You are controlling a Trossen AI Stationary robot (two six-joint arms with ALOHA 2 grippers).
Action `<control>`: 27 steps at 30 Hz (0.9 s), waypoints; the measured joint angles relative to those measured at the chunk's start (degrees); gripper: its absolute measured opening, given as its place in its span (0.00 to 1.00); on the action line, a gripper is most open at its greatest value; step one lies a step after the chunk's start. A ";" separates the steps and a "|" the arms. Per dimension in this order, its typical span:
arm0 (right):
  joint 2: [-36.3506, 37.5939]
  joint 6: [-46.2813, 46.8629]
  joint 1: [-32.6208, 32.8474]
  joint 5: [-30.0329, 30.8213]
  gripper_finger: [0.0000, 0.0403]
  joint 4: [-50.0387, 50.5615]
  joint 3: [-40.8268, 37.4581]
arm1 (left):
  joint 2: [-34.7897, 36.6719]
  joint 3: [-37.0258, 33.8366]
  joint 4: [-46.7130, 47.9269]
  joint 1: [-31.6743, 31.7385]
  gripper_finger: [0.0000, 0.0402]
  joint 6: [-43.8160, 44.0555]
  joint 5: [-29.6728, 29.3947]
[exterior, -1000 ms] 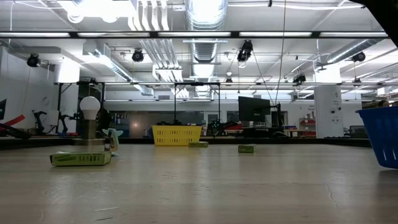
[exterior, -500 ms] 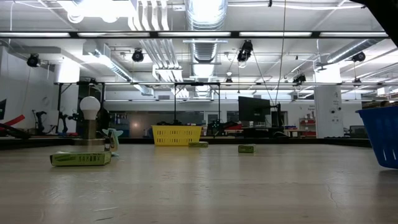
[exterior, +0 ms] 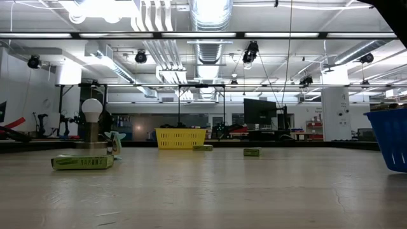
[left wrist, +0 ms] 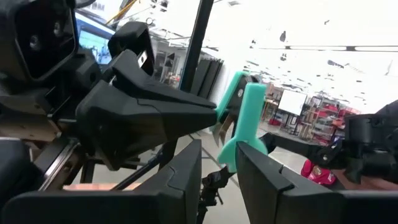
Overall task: Pick and place Stapler, Stapler remover, tape
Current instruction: Put the right light blue staple remover into the green basket
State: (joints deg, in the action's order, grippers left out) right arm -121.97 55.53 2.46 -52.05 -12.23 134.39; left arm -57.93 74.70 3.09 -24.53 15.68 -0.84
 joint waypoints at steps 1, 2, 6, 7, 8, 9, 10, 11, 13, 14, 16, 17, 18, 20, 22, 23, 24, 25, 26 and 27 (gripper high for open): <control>0.00 0.00 0.00 0.09 0.02 0.00 0.00 | 0.00 0.00 -0.25 0.00 0.25 0.00 0.20; 0.00 -0.02 0.00 0.15 0.02 0.00 0.00 | 0.00 0.00 -0.27 0.00 0.25 0.00 0.24; 0.00 -0.36 0.00 0.65 0.02 0.00 -0.02 | -0.20 0.00 -0.10 0.00 0.25 -0.02 0.26; 0.00 -0.44 0.00 0.67 0.02 0.00 -0.02 | -0.29 0.00 -0.09 0.00 0.25 -0.02 0.28; 0.00 -0.49 0.00 0.65 0.02 0.00 -0.02 | -0.34 0.00 -0.08 0.00 0.25 -0.01 0.39; 0.00 -0.52 0.00 0.65 0.02 0.00 -0.02 | -0.46 0.00 -0.10 0.00 0.25 -0.02 0.57; 0.00 -0.48 0.00 0.63 0.02 0.00 -0.02 | -0.54 0.00 -0.11 0.00 0.25 -0.02 0.76; 0.00 -0.46 0.00 0.61 0.02 0.00 -0.02 | -0.54 0.00 -0.11 0.00 0.25 -0.02 0.81; 0.00 -0.48 0.00 0.64 0.02 0.01 -0.02 | -0.55 0.00 -0.11 0.00 0.23 -0.02 0.99; 0.00 -0.53 0.00 0.75 0.02 0.02 -0.02 | -0.55 0.00 -0.11 0.03 0.22 -0.05 1.32; 0.00 -0.84 0.00 0.86 0.02 0.01 -0.02 | -0.55 0.00 -0.11 0.04 0.19 -0.15 1.68; 0.00 -0.96 0.00 0.90 0.02 0.02 -0.02 | -0.54 0.00 -0.11 0.04 0.18 -0.16 1.77; 0.00 -1.07 0.00 0.94 0.02 0.02 -0.04 | -0.55 0.00 -0.11 0.04 0.16 -0.17 1.79; 0.00 -1.06 0.00 0.98 0.02 0.02 -0.04 | -0.52 0.00 -0.11 0.03 0.13 -0.20 1.79; 0.00 -1.09 -0.02 1.00 0.02 0.02 -0.04 | -0.54 0.00 -0.09 0.02 0.11 -0.22 1.79; 0.00 -1.11 -0.02 1.02 0.02 0.02 -0.04 | -0.55 0.00 -0.08 0.02 0.09 -0.28 1.80; 0.00 -1.11 -0.02 1.06 0.02 0.01 -0.04 | -0.59 0.00 -0.09 0.02 0.08 -0.46 1.82; 0.00 -1.11 -0.04 1.14 0.02 0.02 -0.04 | -0.63 0.00 -0.09 -0.02 0.06 -0.60 1.85; 0.00 -1.11 -0.07 1.21 0.02 0.02 -0.04 | -0.64 0.00 -0.09 -0.02 0.05 -0.76 1.90; 0.00 -1.12 -0.10 1.25 0.02 0.01 -0.04 | -0.66 0.00 -0.09 -0.03 0.03 -0.80 2.00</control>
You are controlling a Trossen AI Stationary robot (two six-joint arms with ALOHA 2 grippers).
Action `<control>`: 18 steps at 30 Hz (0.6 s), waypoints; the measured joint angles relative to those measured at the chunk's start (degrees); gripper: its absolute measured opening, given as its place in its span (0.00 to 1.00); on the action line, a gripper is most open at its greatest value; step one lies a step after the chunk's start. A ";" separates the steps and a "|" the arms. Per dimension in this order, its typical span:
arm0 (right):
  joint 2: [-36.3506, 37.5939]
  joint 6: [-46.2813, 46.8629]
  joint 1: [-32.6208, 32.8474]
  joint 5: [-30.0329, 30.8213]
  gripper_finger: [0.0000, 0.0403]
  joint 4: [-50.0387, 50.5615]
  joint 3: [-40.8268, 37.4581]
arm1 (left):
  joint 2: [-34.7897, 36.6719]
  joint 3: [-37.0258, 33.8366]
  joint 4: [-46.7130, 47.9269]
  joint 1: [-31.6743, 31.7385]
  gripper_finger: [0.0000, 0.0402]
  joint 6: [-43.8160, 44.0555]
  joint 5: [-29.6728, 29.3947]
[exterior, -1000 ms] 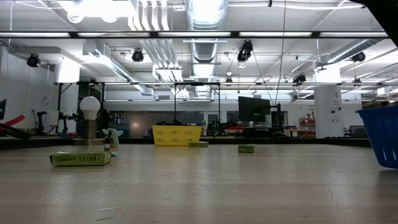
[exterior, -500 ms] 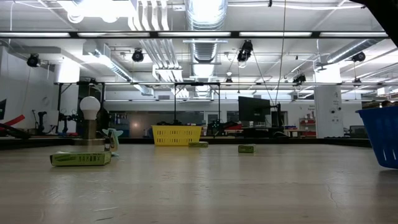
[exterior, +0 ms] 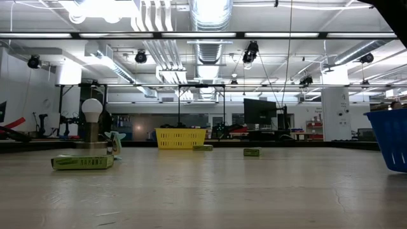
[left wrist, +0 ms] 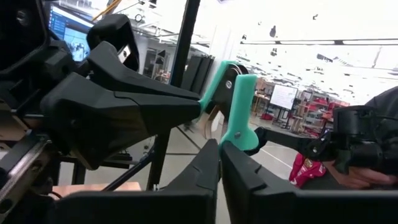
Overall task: Pick and place Stapler, Stapler remover, tape
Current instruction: Put the right light blue staple remover into the green basket
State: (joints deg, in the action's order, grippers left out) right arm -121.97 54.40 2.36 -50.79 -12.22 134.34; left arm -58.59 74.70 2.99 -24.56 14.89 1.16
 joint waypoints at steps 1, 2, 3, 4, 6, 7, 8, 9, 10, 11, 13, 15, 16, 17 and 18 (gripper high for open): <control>0.00 -0.05 -0.01 0.06 0.02 0.01 0.00 | 0.00 0.00 -0.01 -0.02 0.02 0.00 0.03; 0.00 -0.24 -0.01 0.15 0.02 0.01 0.00 | 0.02 0.00 -0.01 -0.02 0.01 -0.04 0.02; 0.00 -0.41 -0.01 0.20 0.02 0.01 0.00 | 0.02 0.00 -0.03 -0.02 0.01 -0.21 0.00; 0.00 -0.48 -0.01 0.22 0.02 0.01 0.00 | 0.02 0.00 -0.03 -0.02 0.01 -0.21 0.00; 0.00 -0.60 -0.01 0.27 0.02 -0.01 0.00 | 0.06 0.00 -0.01 -0.02 0.01 -0.21 0.00; 0.00 -0.59 -0.01 0.43 0.02 0.01 0.00 | 0.09 0.00 -0.01 -0.02 0.01 -0.24 -0.01; 0.00 -0.58 -0.01 0.99 0.02 -0.01 0.00 | 0.17 0.00 -0.01 0.00 0.01 -0.44 -0.02; 0.00 -0.32 -0.01 1.77 0.02 -0.01 0.00 | 0.33 0.00 0.00 -0.01 0.00 -0.87 -0.03; 0.00 0.06 0.01 2.60 0.02 -0.02 0.00 | 0.46 0.00 -0.01 0.00 0.00 -1.26 -0.08; 0.00 0.52 0.00 3.13 0.02 -0.05 0.00 | 0.65 0.00 0.02 0.00 0.00 -1.45 -0.20; 0.00 1.40 -0.06 3.58 0.03 -0.05 0.00 | 1.13 0.00 0.55 0.00 0.00 -1.78 -0.24; 0.00 2.34 -0.10 4.48 0.05 0.03 0.00 | 1.95 0.00 2.08 0.03 0.00 -2.08 -0.44; 0.00 2.43 -0.10 4.82 0.06 0.05 0.00 | 2.47 0.00 2.92 0.03 0.00 -2.09 -0.76; -0.02 2.47 -0.14 5.11 0.09 0.10 0.00 | 2.95 0.00 3.66 0.03 0.00 -2.07 -0.94; -0.02 2.78 -0.20 5.43 0.11 0.10 0.00 | 3.38 0.00 4.13 0.06 0.00 -2.07 -1.14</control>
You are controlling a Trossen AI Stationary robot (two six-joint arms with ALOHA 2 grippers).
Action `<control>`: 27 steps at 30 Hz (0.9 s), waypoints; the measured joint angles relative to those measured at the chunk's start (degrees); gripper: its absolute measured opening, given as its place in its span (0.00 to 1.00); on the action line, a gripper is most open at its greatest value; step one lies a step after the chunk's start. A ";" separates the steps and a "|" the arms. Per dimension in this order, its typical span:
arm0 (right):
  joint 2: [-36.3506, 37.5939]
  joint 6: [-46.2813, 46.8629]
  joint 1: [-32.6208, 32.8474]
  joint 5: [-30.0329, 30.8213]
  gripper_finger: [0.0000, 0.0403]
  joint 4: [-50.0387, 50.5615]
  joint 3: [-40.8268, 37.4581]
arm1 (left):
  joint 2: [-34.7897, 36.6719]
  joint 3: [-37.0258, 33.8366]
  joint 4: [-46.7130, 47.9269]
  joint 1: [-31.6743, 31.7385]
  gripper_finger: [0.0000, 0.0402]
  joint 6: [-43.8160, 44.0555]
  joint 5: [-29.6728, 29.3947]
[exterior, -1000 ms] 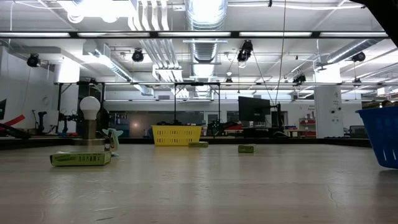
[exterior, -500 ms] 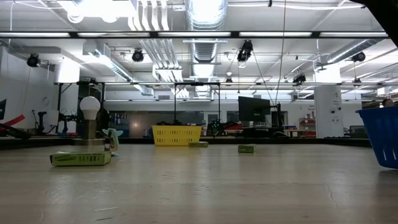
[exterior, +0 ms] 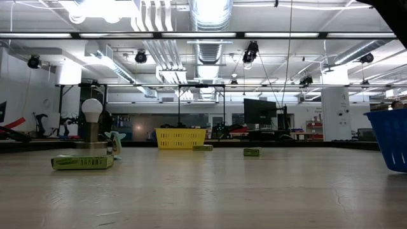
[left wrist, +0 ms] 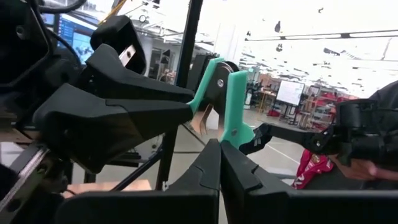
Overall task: Pick and place Stapler, Stapler remover, tape
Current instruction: Put the right light blue staple remover into the green basket
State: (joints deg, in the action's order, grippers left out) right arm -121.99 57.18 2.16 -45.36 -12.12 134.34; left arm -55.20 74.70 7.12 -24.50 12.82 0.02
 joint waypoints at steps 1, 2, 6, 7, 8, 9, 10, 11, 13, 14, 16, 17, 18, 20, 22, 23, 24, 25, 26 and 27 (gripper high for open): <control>0.00 0.68 -0.05 0.27 0.14 0.01 0.00 | 0.36 0.00 0.55 0.01 0.00 0.02 -0.17; 0.00 1.38 -0.13 0.31 0.18 0.00 0.00 | 0.78 0.00 1.13 0.01 0.00 0.09 -0.32; 0.00 1.10 -0.61 0.28 0.31 1.13 0.00 | 2.60 0.00 4.57 0.03 0.00 0.59 -1.04; 0.00 0.68 -0.80 0.19 0.34 2.00 0.00 | 2.96 0.00 5.55 0.03 0.00 0.59 -1.10; 0.00 0.34 -0.98 0.12 0.37 2.88 0.00 | 3.27 0.00 6.39 0.03 0.00 0.72 -1.28; 0.00 -0.01 -1.16 -0.07 0.40 3.49 0.00 | 3.53 0.00 7.03 0.01 0.00 0.81 -1.73; 0.00 -0.16 -1.30 -0.39 0.42 4.41 0.00 | 3.84 0.00 7.86 0.02 0.00 1.03 -2.07; 0.00 -0.31 -1.46 -0.93 0.44 5.49 0.00 | 4.12 0.00 8.97 0.01 0.00 1.48 -2.11; 0.00 -1.43 -1.71 -2.16 0.48 8.36 0.00 | 4.79 0.00 11.76 0.01 0.00 3.09 -2.08; 0.00 -2.53 -1.83 -2.46 0.50 10.37 0.00 | 5.10 0.00 13.36 0.01 0.00 3.68 -2.07; 0.00 -5.12 -2.07 -2.48 0.52 14.20 0.00 | 5.63 -0.02 15.99 0.01 0.00 5.23 -2.19; 0.00 -6.27 -2.19 -2.50 0.53 15.80 0.00 | 5.82 -0.02 17.14 0.01 0.00 5.83 -2.23; 0.00 -7.39 -2.32 -2.50 0.54 17.50 0.00 | 5.97 -0.02 18.09 0.01 0.00 6.42 -2.26; 0.00 -9.50 -2.57 -2.54 0.55 21.16 0.00 | 6.13 -0.02 20.37 0.01 0.00 7.10 -2.51; -0.03 -11.30 -2.89 -2.34 0.55 25.38 0.00 | 6.26 -0.02 23.42 0.01 0.00 8.11 -3.67; -0.09 -12.23 -2.98 -1.95 0.56 27.43 0.00 | 6.28 -0.02 24.63 0.01 0.00 8.59 -4.07; -0.13 -13.21 -3.03 -1.32 0.56 29.44 0.00 | 6.34 -0.02 25.64 0.01 0.00 9.04 -4.14; -0.14 -14.33 -3.07 -0.88 0.56 31.27 0.00 | 6.36 -0.04 26.13 0.01 0.00 9.65 -4.16; -0.15 -15.35 -3.09 -0.84 0.56 32.91 0.00 | 6.38 -0.04 26.26 0.01 0.00 10.11 -4.16; -0.15 -15.90 -3.09 -0.77 0.56 34.27 0.00 | 6.40 -0.04 26.65 0.01 0.00 10.43 -4.18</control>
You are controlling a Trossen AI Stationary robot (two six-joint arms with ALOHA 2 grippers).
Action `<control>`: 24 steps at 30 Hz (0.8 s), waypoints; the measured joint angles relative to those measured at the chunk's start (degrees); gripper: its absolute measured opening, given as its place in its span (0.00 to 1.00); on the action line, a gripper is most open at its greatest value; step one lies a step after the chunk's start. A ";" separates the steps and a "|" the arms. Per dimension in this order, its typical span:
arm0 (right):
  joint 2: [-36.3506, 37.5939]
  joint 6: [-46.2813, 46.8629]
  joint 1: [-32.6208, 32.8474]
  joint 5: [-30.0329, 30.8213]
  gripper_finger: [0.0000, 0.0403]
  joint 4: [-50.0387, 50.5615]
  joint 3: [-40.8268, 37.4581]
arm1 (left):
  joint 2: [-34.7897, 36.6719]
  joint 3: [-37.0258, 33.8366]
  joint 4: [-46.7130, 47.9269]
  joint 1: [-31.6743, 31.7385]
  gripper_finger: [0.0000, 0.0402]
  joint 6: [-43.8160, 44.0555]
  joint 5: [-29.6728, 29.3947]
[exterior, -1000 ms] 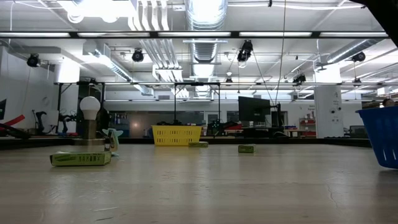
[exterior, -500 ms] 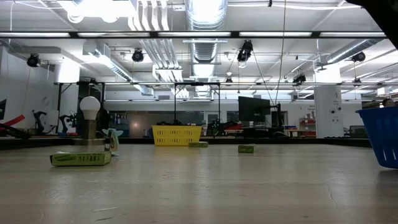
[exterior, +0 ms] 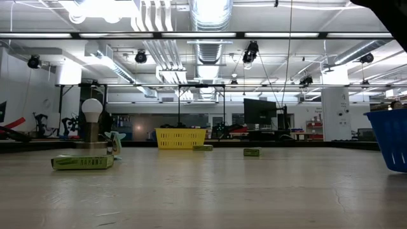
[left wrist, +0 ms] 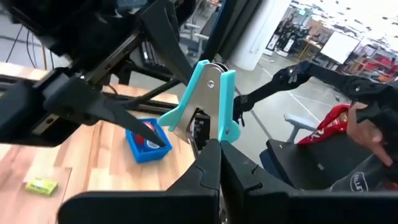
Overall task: Pick and place Stapler, Stapler remover, tape
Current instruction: Put the right light blue staple remover into the green basket
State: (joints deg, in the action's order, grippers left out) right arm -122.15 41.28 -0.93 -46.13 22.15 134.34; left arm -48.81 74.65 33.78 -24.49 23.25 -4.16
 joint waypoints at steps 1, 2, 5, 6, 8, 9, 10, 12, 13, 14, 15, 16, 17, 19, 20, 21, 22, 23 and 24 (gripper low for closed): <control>0.00 -0.35 0.02 -0.02 0.56 1.36 0.00 | 0.08 0.00 0.78 0.00 0.00 0.64 0.00; 0.00 -0.77 0.04 -0.03 0.56 2.82 0.00 | 0.15 0.00 1.90 0.00 0.00 1.27 0.00; 0.00 -3.25 0.02 -0.02 0.56 8.27 0.00 | 0.48 0.00 6.56 0.00 0.00 3.54 0.00; 0.00 -4.39 0.02 -0.02 0.56 10.35 0.00 | 0.65 0.00 8.37 -0.02 0.00 4.47 0.00; 0.00 -6.39 0.02 0.02 0.56 14.65 0.00 | 0.82 0.00 12.33 -0.02 0.00 7.16 0.01; 0.00 -7.53 0.02 0.04 0.56 17.22 0.00 | 0.81 0.00 15.05 -0.02 0.00 8.78 0.02; 0.00 -8.88 0.02 0.14 0.56 19.96 0.00 | 0.69 0.00 18.23 -0.02 0.00 10.71 0.17; 0.00 -12.15 0.07 3.12 0.56 25.85 0.00 | 0.17 -0.40 23.83 -0.09 0.00 14.91 0.86; 0.00 -13.77 0.07 5.54 0.56 28.72 0.00 | -0.09 -1.07 25.76 -0.11 0.00 16.56 1.14; 0.00 -15.58 0.06 8.75 0.56 31.09 -0.01 | -0.35 -1.95 26.85 -0.29 0.00 17.98 1.75; 0.00 -17.19 0.04 11.83 0.56 33.08 -0.13 | -0.65 -3.13 26.95 -0.57 0.00 19.36 2.74; 0.00 -18.80 0.00 14.76 0.56 35.03 -0.19 | -0.88 -4.44 26.85 -0.91 0.00 20.76 4.22; 0.00 -19.86 0.00 17.27 0.57 36.58 -0.37 | -1.31 -5.78 26.89 -1.29 0.00 22.20 5.58; 0.00 -21.18 0.00 21.67 0.57 38.52 -1.15 | -2.33 -8.59 26.84 -2.41 0.00 25.13 8.64; 0.00 -21.50 0.01 23.32 0.57 39.03 -1.81 | -2.82 -10.06 26.82 -3.19 0.00 26.69 10.56; 0.00 -21.71 0.02 24.25 0.57 39.13 -2.62 | -3.30 -11.49 26.82 -4.13 0.00 28.03 12.00; 0.00 -21.83 0.02 24.81 0.56 39.12 -3.50 | -3.86 -12.84 26.81 -5.24 0.00 29.31 13.21; 0.00 -21.87 0.02 25.16 0.56 39.13 -4.41 | -4.36 -14.04 26.75 -6.28 0.00 30.25 13.91; 0.00 -21.97 0.00 25.25 0.56 39.09 -5.38 | -4.91 -15.21 26.51 -7.36 0.00 31.12 14.50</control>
State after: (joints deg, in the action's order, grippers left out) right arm -122.15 19.31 -0.93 -20.88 61.25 128.97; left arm -53.72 59.45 60.29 -31.85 54.37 10.34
